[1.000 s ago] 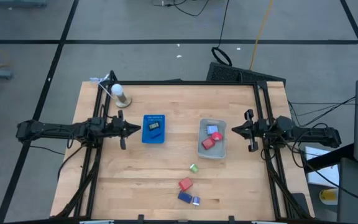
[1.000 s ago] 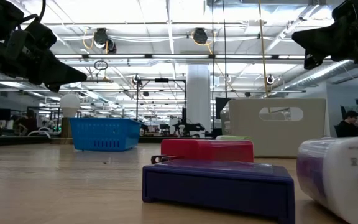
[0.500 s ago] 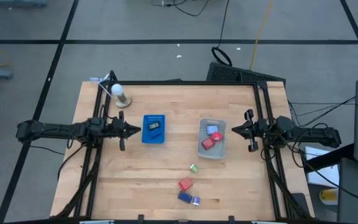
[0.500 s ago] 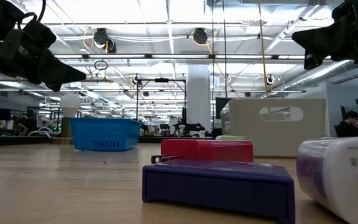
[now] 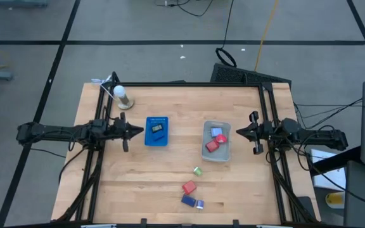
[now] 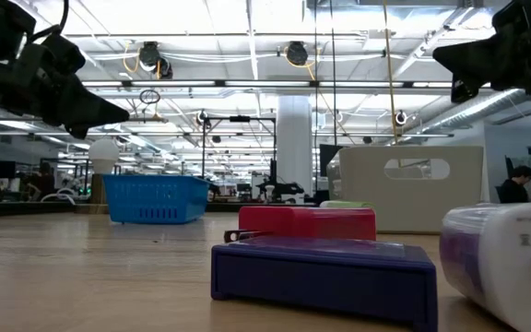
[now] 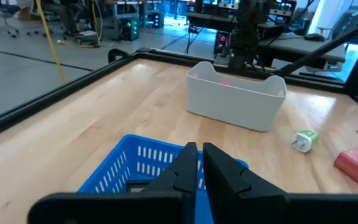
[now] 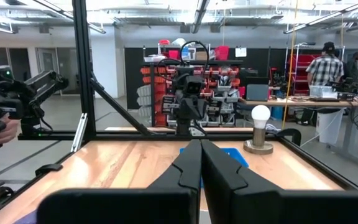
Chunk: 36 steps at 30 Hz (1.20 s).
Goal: Pick & Place Office items
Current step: Put the blue digital clock into the blue bin
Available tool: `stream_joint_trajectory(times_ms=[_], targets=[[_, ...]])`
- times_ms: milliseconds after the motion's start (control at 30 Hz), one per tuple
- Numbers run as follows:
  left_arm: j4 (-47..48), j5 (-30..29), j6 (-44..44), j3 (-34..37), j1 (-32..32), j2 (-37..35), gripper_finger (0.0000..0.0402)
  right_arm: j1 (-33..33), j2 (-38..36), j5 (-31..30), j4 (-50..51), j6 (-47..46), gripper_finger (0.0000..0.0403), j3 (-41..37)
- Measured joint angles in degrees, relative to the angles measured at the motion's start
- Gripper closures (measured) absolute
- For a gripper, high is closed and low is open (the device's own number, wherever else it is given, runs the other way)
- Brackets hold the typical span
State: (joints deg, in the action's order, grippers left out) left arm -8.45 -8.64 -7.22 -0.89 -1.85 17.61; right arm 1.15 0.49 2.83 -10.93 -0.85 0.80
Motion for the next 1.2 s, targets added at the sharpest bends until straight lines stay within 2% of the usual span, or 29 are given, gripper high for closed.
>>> stream_joint_trajectory(times_ms=[267,367,467,600,733,933,1133,1200], targets=[[-1.35,0.55,-5.88,-0.04,1.59,1.61,0.0376,0.01,0.02,0.00,1.30,-0.25,0.0402,0.00],[-1.69,0.14,-8.19,-1.21,4.51,5.26,0.0376,0.00,0.02,-0.11,1.30,-0.71,0.0401,0.00],[-2.23,-2.74,-10.66,-3.78,8.19,10.91,0.0376,0.00,0.02,-0.07,1.03,-1.45,0.0402,0.00],[-5.17,-6.72,-13.21,-9.02,14.50,22.90,0.0376,0.00,0.02,-0.04,0.76,-2.79,0.0401,0.00],[-6.62,-7.22,-14.00,-16.96,19.78,37.26,0.0376,0.02,0.01,-0.04,0.43,-3.05,0.0402,0.00],[-6.85,0.06,-9.01,-31.07,24.07,55.31,0.0376,0.00,0.02,0.19,-0.98,-3.05,0.0401,0.00],[-6.45,2.21,-7.86,-42.40,26.44,68.80,0.0376,0.00,0.00,0.22,-2.61,-2.99,0.0402,0.00],[-6.17,4.70,-8.96,-44.98,26.69,72.88,0.0376,0.00,0.02,0.22,-2.55,-2.95,0.0401,0.00]])
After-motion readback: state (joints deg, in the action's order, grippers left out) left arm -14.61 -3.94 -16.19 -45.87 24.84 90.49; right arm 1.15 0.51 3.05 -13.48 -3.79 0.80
